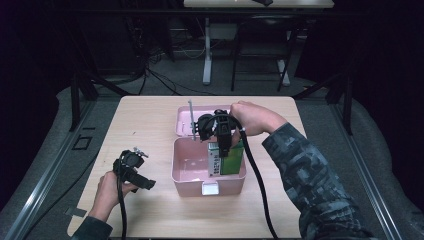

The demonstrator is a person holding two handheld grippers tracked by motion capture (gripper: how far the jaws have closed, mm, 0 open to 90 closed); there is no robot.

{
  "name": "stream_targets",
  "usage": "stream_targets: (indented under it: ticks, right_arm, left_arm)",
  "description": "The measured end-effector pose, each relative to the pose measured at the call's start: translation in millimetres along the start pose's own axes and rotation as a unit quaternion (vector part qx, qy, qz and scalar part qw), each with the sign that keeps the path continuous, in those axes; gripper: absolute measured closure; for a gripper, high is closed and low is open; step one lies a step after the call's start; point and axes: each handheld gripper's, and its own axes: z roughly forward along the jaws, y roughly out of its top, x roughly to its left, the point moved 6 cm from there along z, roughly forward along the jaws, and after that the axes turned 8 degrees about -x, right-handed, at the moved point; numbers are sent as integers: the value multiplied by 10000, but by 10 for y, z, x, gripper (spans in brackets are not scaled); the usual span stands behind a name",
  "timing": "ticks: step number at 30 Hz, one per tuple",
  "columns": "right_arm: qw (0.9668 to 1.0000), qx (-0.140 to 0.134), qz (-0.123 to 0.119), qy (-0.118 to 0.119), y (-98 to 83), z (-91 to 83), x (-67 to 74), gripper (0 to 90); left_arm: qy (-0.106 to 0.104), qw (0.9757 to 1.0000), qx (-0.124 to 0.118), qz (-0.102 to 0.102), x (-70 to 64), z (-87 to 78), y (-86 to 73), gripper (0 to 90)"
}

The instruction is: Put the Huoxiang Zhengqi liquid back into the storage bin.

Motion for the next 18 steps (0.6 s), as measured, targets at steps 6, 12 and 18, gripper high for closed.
stream_targets:
  ticks: [6,12,18]
  right_arm:
    - [9999,-1,63,88,-23,147,-1,634]
    - [9999,-21,117,36,-45,265,8,634]
    - [9998,-81,180,-74,-59,346,52,634]
  left_arm:
    - [-17,10000,9,-1,-11,6,2,1]
    - [-24,10000,25,14,-13,10,-3,1]
    - [-29,10000,20,28,-26,18,0,1]
